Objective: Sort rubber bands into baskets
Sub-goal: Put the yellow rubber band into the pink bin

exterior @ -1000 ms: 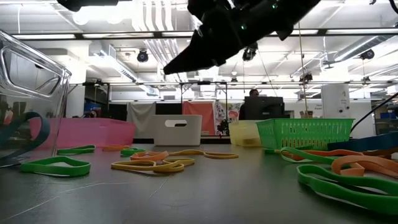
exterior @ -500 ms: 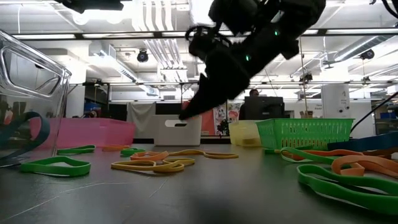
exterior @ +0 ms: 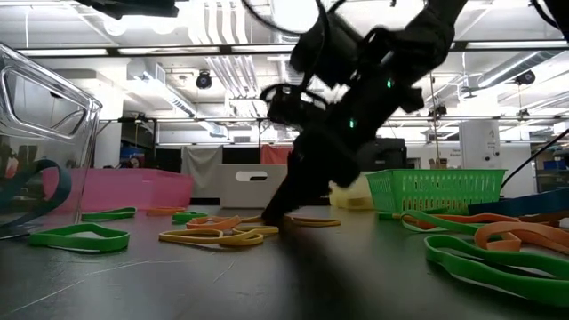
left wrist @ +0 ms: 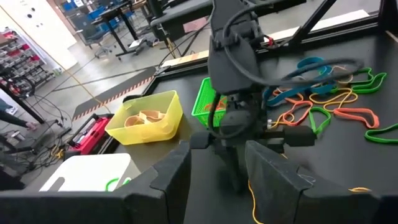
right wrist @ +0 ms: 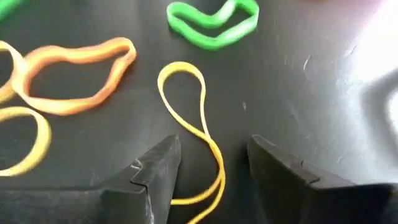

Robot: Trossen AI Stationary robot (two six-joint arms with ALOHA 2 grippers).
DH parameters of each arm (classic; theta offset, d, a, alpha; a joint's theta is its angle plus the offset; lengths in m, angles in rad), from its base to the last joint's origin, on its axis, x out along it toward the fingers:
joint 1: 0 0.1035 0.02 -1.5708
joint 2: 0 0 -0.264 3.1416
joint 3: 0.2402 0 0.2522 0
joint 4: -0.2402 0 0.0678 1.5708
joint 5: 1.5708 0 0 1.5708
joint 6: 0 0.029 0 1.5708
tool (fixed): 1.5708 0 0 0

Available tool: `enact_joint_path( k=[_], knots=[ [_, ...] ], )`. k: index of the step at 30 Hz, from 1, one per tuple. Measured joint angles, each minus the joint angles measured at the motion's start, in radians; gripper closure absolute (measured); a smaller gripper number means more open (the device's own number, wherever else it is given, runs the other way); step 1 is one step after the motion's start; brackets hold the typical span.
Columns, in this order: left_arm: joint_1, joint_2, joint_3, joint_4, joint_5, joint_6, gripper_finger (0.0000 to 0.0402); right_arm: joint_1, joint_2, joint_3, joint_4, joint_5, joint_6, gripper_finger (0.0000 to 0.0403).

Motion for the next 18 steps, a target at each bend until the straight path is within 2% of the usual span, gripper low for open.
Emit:
enact_joint_path(
  k=[5, 11, 18],
  knots=[
    [0.007, 0.008, 0.000, -0.001, 0.000, 0.008, 0.0264, -0.009, 0.039, 0.003, 0.019, -0.020, 0.018, 0.0258],
    [0.010, 0.019, 0.000, 0.006, 0.015, 0.029, 0.0264, -0.017, 0.057, 0.004, 0.031, -0.051, 0.003, 0.0373],
    [0.058, 0.020, 0.000, 0.023, 0.316, 0.031, 0.0264, -0.016, 0.012, -0.001, 0.051, -0.049, -0.075, 0.0394]
  ],
)
